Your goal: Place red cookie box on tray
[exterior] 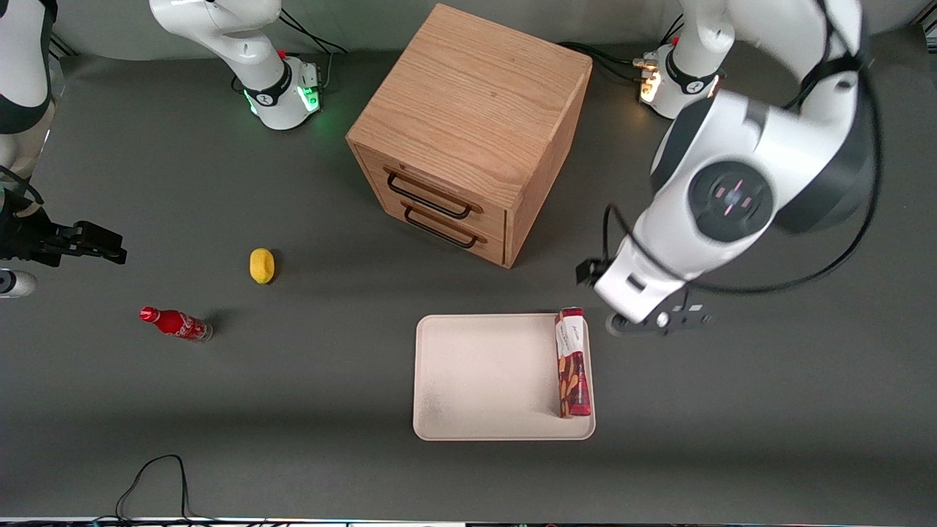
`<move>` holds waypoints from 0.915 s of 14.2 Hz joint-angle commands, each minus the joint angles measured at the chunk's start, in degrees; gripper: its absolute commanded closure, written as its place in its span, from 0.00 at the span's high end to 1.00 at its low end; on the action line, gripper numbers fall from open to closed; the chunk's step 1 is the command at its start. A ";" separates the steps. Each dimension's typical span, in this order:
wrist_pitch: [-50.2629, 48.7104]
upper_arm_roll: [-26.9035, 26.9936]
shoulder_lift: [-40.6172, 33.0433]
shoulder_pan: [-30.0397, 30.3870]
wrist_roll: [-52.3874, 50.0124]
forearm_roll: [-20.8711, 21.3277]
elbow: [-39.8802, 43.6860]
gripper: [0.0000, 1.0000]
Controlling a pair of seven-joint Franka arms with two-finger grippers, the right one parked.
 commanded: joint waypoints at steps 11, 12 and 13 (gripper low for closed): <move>11.86 0.77 -25.46 9.14 11.25 5.86 -33.11 1.00; 14.67 0.77 -28.52 11.42 14.66 5.77 -37.50 1.00; 16.61 0.77 -30.73 13.88 17.66 5.68 -41.11 1.00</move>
